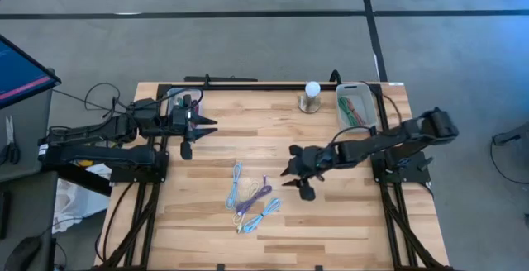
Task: Pick & Place USB Port
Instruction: Put the violet charger cable into the gray bin
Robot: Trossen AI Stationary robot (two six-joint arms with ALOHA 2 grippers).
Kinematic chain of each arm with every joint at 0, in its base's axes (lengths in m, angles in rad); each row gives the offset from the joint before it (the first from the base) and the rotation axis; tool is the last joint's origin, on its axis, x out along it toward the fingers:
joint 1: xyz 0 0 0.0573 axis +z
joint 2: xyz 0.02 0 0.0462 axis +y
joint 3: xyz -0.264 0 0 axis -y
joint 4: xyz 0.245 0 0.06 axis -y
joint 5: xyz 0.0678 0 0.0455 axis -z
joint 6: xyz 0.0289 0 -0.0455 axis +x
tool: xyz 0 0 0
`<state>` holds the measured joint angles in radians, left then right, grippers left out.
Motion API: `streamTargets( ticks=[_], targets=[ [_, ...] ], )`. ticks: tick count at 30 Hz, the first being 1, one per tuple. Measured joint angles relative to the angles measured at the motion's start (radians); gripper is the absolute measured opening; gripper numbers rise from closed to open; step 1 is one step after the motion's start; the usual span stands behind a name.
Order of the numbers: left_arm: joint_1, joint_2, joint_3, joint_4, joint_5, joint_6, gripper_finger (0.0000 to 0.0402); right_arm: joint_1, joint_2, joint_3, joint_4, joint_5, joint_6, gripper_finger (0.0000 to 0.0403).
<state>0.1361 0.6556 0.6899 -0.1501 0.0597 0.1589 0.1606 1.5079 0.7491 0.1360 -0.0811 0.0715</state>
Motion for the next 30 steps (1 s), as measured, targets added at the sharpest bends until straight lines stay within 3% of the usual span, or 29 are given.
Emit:
streamTargets(
  ticks=[12, 30],
  targets=[
    [0.0, 0.0, 0.0, 0.0, 0.0, -0.007, 0.009, 0.023, 0.21, 0.101, 0.002, 0.0, 0.0, 0.0131],
    [0.0, 0.0, 0.0, 0.0, 0.0, -0.007, 0.009, 0.023, 0.412, 0.219, 0.016, 0.0, -0.002, 0.0166]
  ],
)
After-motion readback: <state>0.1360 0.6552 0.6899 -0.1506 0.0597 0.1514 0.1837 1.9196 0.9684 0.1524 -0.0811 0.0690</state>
